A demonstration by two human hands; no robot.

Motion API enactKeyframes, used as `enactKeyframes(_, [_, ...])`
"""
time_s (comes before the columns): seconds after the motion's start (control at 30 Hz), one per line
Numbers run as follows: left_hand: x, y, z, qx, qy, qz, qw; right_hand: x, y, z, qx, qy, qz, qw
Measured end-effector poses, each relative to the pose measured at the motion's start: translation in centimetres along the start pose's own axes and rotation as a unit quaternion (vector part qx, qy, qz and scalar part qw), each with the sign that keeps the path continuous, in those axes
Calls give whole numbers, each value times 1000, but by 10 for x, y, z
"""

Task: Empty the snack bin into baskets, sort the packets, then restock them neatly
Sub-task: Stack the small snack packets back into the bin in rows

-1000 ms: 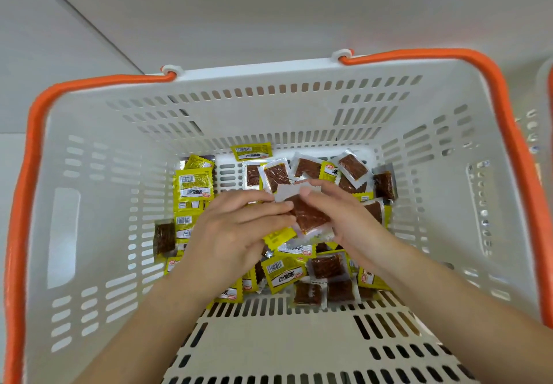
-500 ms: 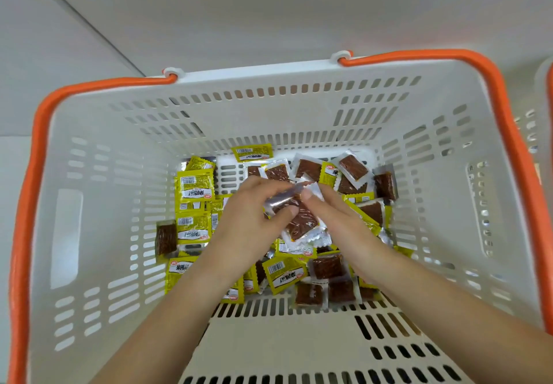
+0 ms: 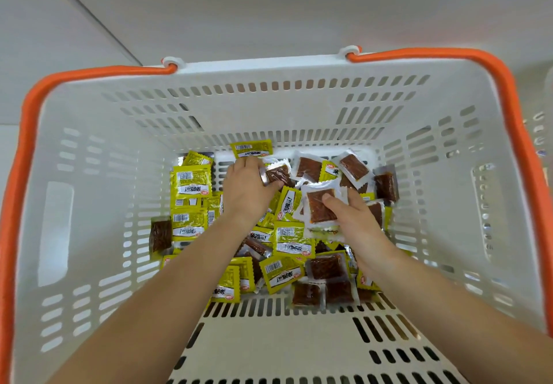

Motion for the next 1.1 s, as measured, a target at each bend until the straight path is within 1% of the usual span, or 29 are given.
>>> enactKeyframes(0.07, [-5, 0, -5, -29, -24, -112, 993, 0, 1, 1, -2, 2, -4, 1000])
enactKeyframes(0.13, [-11, 2, -11, -60, -32, -214, 975, -2, 4, 0, -13, -4, -1, 1000])
enactKeyframes(0.17, [-16, 4, -14, -65, -43, -236, 969, -3, 5, -1, -16, -9, 3, 1000])
enactKeyframes(0.23, [-30, 9, -19, -60, -64, -242, 966, -2, 12, -4, -22, -17, 5, 1000])
enactKeyframes(0.33, [-54, 12, -30, -66, -60, -261, 961, -1, 24, -8, -36, -12, -11, 999])
enactKeyframes(0.4, [-76, 6, -43, -75, -26, -297, 952, 0, 36, -17, -52, 1, -35, 998])
enactKeyframes(0.43, [-89, -1, -53, -74, 10, -330, 941, 1, 44, -25, -67, 12, -44, 997])
enactKeyframes(0.5, [-115, -21, -76, -64, 123, -395, 908, 1, 63, -46, -104, 37, -54, 992])
enactKeyframes(0.53, [-127, -33, -89, -55, 173, -406, 896, 3, 73, -60, -117, 51, -56, 990])
enactKeyframes(0.57, [-139, -45, -102, -43, 198, -400, 894, 5, 82, -75, -128, 66, -56, 988])
enactKeyframes(0.6, [-151, -56, -113, -31, 200, -386, 900, 6, 92, -92, -145, 75, -63, 985])
enactKeyframes(0.67, [-174, -81, -134, -24, 172, -383, 907, 9, 114, -125, -185, 85, -76, 976])
enactKeyframes(0.77, [-210, -121, -171, -12, 136, -415, 900, 9, 150, -180, -243, 96, -71, 963])
enactKeyframes(0.83, [-233, -145, -192, 4, 96, -414, 905, 4, 173, -215, -285, 108, -78, 949])
enactKeyframes(0.9, [-254, -164, -211, 17, 75, -423, 903, -2, 194, -243, -327, 109, -107, 932])
enactKeyframes(1.0, [-274, -188, -234, 8, 119, -511, 851, -5, 223, -278, -369, 101, -147, 912])
enactKeyframes(1.07, [-286, -201, -243, 19, 123, -540, 832, -3, 238, -297, -393, 99, -157, 901])
enactKeyframes(1.1, [-291, -205, -246, 23, 120, -567, 815, -2, 245, -303, -400, 103, -154, 898])
Point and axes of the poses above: each hand's wrist, its own z-axis towards the middle knuckle, its own x-axis out of the palm, y = z × x, the point moved 4 cm from there along z, towards the middle knuckle, and after that the axes turned 3 degrees about -x, right-handed, at the moved point
